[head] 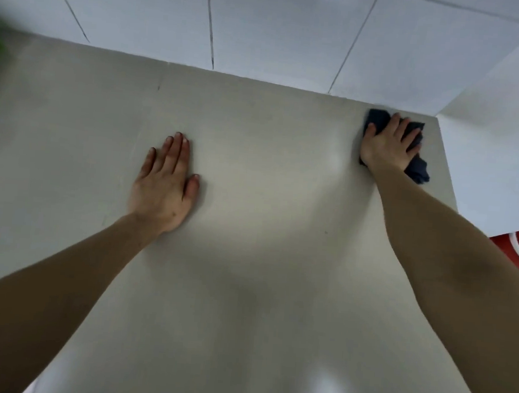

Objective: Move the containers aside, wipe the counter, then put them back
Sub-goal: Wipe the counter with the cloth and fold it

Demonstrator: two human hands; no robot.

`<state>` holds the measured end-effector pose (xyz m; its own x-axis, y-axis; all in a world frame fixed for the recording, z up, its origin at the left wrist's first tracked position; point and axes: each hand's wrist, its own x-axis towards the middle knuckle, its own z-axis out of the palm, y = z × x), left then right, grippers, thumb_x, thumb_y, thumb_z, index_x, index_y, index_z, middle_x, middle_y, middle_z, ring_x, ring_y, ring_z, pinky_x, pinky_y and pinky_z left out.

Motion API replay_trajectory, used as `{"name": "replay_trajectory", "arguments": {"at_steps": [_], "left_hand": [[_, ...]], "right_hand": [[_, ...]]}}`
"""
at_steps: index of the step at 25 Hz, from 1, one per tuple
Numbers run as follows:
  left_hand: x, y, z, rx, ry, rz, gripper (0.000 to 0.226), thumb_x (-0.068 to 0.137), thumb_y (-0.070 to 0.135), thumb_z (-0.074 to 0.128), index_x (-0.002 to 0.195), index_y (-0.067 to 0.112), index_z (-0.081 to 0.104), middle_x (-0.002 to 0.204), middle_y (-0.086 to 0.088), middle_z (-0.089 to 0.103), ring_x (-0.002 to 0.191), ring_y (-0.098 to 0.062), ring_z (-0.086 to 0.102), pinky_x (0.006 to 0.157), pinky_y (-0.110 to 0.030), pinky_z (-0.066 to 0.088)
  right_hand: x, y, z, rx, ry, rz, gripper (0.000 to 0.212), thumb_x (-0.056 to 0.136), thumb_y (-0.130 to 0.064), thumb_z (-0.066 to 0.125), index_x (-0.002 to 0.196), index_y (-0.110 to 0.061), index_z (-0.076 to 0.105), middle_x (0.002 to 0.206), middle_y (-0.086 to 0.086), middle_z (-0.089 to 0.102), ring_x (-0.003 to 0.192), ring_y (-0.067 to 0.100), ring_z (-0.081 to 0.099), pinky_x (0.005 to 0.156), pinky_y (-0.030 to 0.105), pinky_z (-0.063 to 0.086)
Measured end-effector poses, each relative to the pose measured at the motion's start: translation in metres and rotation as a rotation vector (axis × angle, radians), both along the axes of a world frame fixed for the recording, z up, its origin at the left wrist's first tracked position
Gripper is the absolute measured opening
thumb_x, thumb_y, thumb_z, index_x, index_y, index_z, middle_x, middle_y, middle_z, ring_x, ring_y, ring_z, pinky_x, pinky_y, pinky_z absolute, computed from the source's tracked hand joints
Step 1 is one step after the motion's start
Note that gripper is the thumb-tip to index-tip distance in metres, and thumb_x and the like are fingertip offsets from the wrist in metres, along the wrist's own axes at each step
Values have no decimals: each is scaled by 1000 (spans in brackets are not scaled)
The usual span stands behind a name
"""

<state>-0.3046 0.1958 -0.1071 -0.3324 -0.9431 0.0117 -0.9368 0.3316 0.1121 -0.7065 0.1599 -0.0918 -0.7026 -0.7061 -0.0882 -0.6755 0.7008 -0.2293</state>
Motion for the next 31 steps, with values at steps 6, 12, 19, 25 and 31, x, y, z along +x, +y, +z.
{"name": "replay_trajectory", "arguments": {"at_steps": [6,12,19,25,31], "left_hand": [[1,-3,-3,-9,-5,4,71,91,44,7,152,9,2,162,-6,3,149,-18,1,122,-37,3],[3,-3,0,1,2,3,70,92,45,5,152,11,-1,162,-5,-2,149,-15,-3,122,-37,1],[4,-3,1,0,-7,4,70,91,46,3,152,13,-3,162,-3,-2,149,-14,-4,122,-34,0],[4,-4,2,2,0,4,72,90,48,3,152,11,2,162,-4,2,149,-14,0,122,-34,0],[1,-3,1,-3,0,7,72,90,47,4,152,10,3,162,-5,3,149,-15,2,122,-35,1]], "right_hand": [[149,-83,6,-34,-69,171,67,99,-42,24,151,-2,13,160,22,5,148,38,-2,120,51,-1],[293,-96,8,-92,-98,830,52,97,-24,43,147,-12,34,162,9,6,147,38,8,121,50,12],[193,-100,6,-59,-28,1003,48,102,-34,28,148,-21,36,156,0,33,145,25,25,120,41,16],[32,-41,-3,-47,116,692,52,102,-32,24,152,-21,24,160,0,24,147,28,18,122,40,7],[-66,0,0,45,36,101,58,100,-38,19,155,-23,6,163,0,5,149,33,-1,120,50,1]]}}
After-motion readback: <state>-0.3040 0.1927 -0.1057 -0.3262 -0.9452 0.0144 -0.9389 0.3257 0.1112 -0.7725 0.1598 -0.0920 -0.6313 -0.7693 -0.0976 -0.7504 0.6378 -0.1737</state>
